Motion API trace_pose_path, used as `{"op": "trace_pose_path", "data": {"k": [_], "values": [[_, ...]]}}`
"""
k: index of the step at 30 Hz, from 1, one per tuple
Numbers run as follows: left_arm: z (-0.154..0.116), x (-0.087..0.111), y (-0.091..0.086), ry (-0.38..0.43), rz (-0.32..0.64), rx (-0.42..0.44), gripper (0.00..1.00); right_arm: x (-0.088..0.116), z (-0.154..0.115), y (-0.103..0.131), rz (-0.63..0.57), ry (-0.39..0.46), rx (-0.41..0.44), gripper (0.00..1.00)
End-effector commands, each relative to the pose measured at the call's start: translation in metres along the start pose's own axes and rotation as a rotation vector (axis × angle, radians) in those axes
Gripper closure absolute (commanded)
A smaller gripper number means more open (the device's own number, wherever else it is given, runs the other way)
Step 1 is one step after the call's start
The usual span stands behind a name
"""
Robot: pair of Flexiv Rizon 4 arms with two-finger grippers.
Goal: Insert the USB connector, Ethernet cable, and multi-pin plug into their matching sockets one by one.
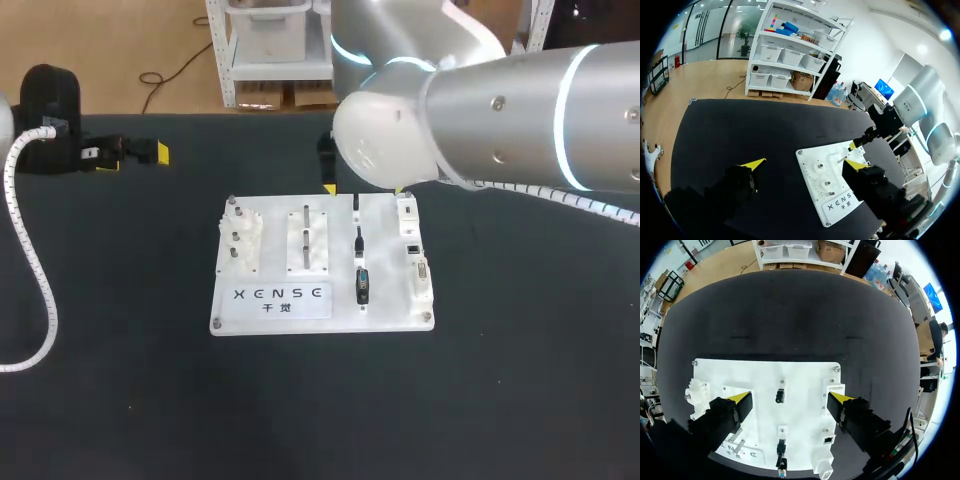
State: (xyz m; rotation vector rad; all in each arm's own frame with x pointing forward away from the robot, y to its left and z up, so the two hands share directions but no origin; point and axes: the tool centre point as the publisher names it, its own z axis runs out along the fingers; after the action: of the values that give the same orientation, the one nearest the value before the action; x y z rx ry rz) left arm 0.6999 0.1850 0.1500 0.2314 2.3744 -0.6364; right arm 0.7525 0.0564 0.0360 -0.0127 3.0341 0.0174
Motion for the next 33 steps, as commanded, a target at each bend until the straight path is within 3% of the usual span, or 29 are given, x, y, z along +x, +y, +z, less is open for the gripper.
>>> {"op": "trace_pose_path", "data": {"k": [1, 15, 16, 19, 26, 33], "values": [[0.000, 0.000, 0.000, 0.000, 0.000, 0.000, 0.00, -0.001, 0.002, 0.002, -0.002, 0.004, -0.005, 0.00], [0.000, 0.000, 0.000, 0.000, 0.000, 0.000, 0.00, 0.006, 0.011, 0.003, -0.002, 0.005, -0.023, 0.00], [0.000, 0.000, 0.000, 0.000, 0.000, 0.000, 0.00, 0.007, 0.011, 0.003, 0.003, 0.008, -0.027, 0.08], [0.000, 0.000, 0.000, 0.000, 0.000, 0.000, 0.00, 0.009, 0.012, 0.004, 0.005, 0.007, -0.032, 0.51], [0.000, 0.000, 0.000, 0.000, 0.000, 0.000, 0.00, 0.012, 0.015, 0.004, 0.004, 0.006, -0.035, 0.76], [0.000, 0.000, 0.000, 0.000, 0.000, 0.000, 0.00, 0.010, 0.017, 0.005, 0.004, 0.005, -0.031, 0.87]]}}
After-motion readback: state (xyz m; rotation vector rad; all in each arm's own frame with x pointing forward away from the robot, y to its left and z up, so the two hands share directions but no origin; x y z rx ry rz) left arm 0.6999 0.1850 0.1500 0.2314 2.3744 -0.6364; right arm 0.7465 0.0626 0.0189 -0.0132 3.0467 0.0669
